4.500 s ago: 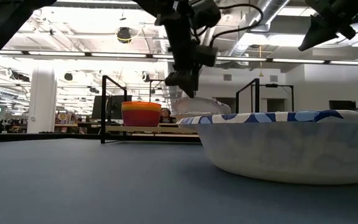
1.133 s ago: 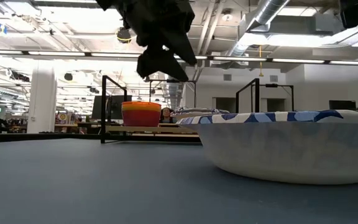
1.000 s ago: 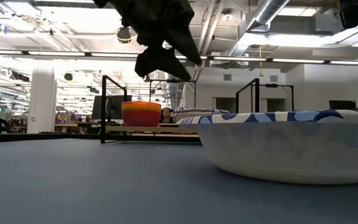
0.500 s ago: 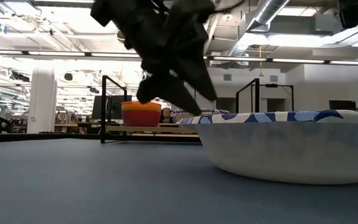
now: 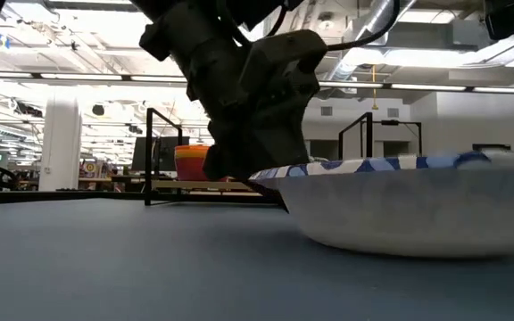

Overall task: Place and stack bowls onto a shelf
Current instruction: Stack the left blue patterned paper bowl into the blue patterned paper bowl on the shelf

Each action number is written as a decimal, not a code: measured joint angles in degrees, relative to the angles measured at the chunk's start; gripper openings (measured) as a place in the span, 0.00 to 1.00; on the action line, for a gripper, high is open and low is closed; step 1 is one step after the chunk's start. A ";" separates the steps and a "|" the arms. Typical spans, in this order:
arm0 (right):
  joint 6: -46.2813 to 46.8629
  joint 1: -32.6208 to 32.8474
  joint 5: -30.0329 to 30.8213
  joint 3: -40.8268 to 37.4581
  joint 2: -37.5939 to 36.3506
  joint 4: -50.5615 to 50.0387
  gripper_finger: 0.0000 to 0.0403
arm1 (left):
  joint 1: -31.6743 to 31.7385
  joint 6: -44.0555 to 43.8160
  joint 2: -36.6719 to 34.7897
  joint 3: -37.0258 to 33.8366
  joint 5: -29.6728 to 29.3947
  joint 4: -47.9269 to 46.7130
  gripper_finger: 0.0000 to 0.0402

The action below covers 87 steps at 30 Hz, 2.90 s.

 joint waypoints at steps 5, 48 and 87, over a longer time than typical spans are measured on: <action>0.00 0.00 0.02 0.00 0.00 -0.01 0.08 | 0.24 2.07 0.00 0.04 0.72 -0.26 0.05; 1.85 -0.44 4.48 0.04 -0.04 -2.18 0.08 | 44.99 7.16 -6.69 24.86 -5.62 -19.82 0.00; 2.88 -0.59 4.17 0.02 0.02 -5.40 0.08 | 47.98 8.65 1.44 24.85 11.18 -23.49 0.01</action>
